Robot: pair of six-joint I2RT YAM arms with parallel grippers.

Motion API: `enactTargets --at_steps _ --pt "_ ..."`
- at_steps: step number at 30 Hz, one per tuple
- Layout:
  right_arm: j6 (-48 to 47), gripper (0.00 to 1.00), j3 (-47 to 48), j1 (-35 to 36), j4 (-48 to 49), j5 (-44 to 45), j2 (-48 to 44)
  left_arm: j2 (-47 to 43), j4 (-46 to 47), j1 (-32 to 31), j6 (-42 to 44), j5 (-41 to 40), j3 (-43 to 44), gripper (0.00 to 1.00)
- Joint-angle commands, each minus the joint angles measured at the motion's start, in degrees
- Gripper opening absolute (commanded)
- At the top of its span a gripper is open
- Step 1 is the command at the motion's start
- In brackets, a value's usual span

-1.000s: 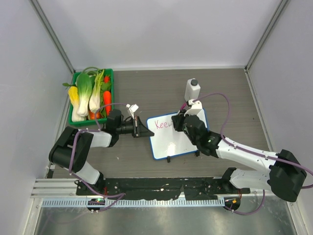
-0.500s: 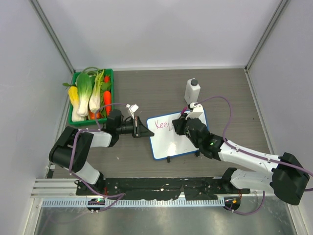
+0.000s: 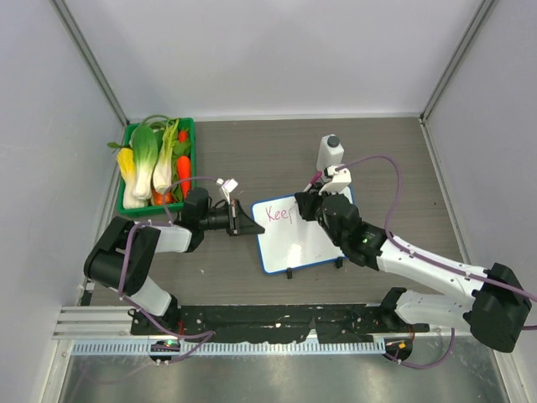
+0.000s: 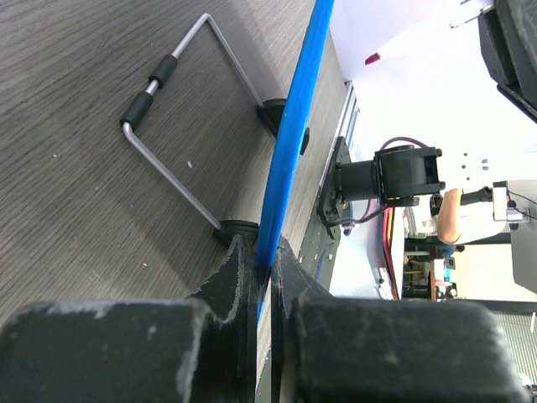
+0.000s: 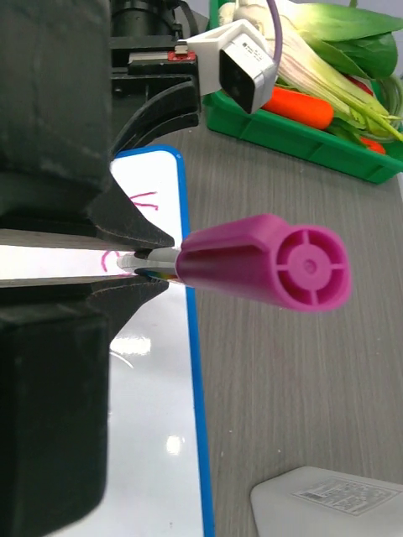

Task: Write a sentence on the whiteboard
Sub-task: Write on the whiteboard with the whiteboard.

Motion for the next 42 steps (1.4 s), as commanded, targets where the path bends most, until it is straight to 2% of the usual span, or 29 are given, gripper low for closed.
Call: enactTargets --at_steps 1,10,20,42 --pt "-1.6 0.01 3.4 0.0 3.2 3.1 2.2 0.7 -3.0 -0.9 0.7 -1.6 0.4 0.00" --pt "0.3 0.02 3.4 -0.1 3.0 5.5 6.2 0.7 -3.1 -1.0 0.7 -1.5 0.3 0.00" --pt "0.6 0.01 3.0 -0.4 1.3 8.2 6.0 0.8 -3.1 -1.1 0.7 -1.5 0.4 0.00" --pt "2.0 0.02 -0.4 -0.8 -2.4 5.3 3.5 0.9 -3.4 -1.1 0.6 -1.3 0.8 0.00"
